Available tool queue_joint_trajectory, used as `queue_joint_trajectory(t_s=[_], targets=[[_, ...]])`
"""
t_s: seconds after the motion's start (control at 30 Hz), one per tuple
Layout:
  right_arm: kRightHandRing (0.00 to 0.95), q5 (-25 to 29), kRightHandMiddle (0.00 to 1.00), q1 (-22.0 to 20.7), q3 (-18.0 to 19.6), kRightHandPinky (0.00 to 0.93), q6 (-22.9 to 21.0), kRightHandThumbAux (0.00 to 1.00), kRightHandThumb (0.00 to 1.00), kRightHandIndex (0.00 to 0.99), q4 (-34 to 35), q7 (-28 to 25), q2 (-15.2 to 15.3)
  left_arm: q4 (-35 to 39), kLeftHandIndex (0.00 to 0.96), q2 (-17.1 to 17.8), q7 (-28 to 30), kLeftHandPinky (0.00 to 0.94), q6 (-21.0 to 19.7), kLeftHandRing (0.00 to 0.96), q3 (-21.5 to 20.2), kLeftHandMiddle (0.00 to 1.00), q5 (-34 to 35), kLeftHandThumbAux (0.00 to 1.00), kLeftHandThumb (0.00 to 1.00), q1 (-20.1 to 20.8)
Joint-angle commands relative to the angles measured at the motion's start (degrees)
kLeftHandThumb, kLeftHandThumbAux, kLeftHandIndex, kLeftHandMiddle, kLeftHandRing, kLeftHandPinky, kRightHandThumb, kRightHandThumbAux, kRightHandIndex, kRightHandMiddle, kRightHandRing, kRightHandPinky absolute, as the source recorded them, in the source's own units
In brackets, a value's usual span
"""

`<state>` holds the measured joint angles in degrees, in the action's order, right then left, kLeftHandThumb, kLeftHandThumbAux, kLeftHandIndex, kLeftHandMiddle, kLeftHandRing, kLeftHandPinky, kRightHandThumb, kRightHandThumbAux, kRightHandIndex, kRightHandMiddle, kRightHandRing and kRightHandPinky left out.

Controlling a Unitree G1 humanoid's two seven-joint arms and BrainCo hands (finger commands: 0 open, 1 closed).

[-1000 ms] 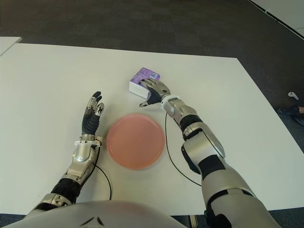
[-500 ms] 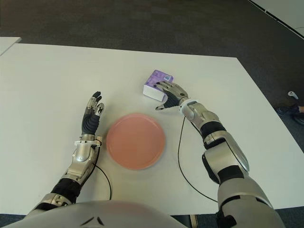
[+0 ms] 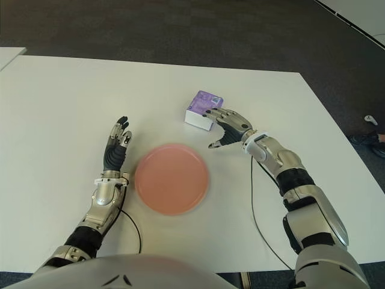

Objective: Put the tissue paper into the plate.

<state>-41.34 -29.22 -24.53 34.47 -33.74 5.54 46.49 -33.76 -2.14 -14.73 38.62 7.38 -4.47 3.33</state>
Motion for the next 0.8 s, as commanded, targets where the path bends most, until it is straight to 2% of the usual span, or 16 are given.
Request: queue_joint_trajectory(t_s=[0.03,0.23,0.37,0.8], targets=[[0.009,3.3,0.058,8.3,3.6,0.0,0.9,0.645,0.004,0.016,11.7,-5.1,4.7,-7.2,0.0,2.3,0.8,0.0,-2.2,0.0,0.1,0.0,-2.7,0.381,0.0,-11.6],[0.0,4.8,0.041,14.4,6.9,0.0,-0.3,0.698,0.0,0.019,20.6,-8.7,7.0,-6.7,0.0,2.4,1.4,0.0,-2.1,0.0,0.2,0.0,-2.4,0.381,0.0,-11.8],[0.0,5.7,0.038,21.4,9.5,0.0,0.9,0.711,0.0,0.016,27.1,-9.5,9.0,-6.8,0.0,2.3,2.5,0.0,-2.5,0.0,0.1,0.0,-1.5,0.378,0.0,-11.8],[0.007,5.2,0.051,29.4,15.8,0.007,5.4,0.737,0.004,0.018,32.7,-8.4,11.0,-7.2,0.0,2.3,3.3,0.0,-2.4,0.0,-0.2,0.0,-1.4,0.363,0.0,-11.6]])
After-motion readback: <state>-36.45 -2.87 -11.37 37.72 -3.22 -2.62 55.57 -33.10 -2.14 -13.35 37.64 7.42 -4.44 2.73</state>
